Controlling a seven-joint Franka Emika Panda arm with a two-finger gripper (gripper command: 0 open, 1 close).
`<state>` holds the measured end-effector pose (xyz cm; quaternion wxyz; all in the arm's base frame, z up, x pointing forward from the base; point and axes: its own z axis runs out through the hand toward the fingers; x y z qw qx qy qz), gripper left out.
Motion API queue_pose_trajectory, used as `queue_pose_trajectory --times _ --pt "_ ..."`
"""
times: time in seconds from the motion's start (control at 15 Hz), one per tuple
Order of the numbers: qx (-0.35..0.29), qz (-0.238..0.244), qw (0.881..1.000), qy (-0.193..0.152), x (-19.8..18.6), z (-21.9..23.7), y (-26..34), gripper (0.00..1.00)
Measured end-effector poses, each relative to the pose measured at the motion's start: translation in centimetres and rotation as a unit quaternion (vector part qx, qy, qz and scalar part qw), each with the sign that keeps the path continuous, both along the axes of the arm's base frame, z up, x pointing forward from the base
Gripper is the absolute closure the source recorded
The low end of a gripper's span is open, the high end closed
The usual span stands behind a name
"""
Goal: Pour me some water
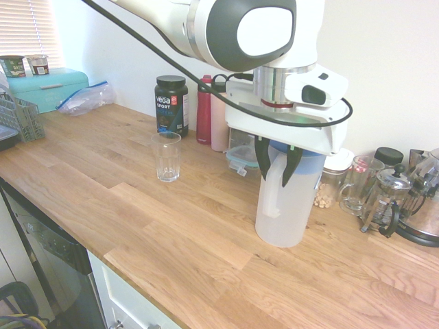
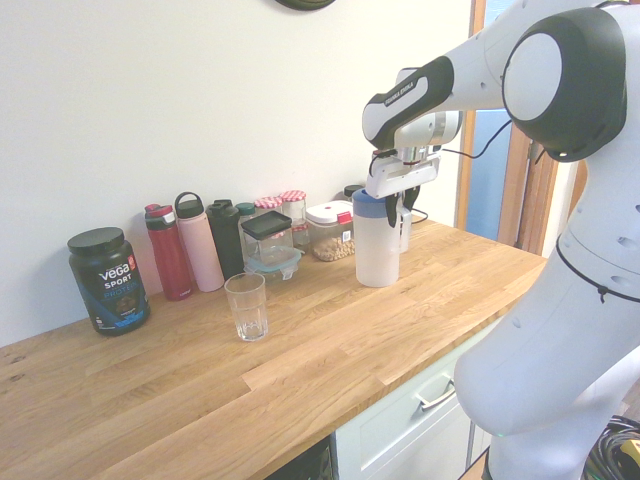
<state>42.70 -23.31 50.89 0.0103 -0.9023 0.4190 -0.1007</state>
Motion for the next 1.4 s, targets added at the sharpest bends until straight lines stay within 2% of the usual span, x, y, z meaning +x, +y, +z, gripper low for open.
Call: queue_pose_trajectory --times 0.53,0.87,1.07,1.4 --pt "-0.001 0.001 1.000 -0.001 -0.1 0.2 0.1 1.00" --pt "-0.009 0.003 1.000 -0.026 -1.8 4.1 0.6 1.00" --pt "-0.026 0.028 0.998 -0.041 -3.1 7.7 2.6 1.00" --pt "-0.071 0.109 0.991 -0.033 -2.1 11.2 10.4 1.00"
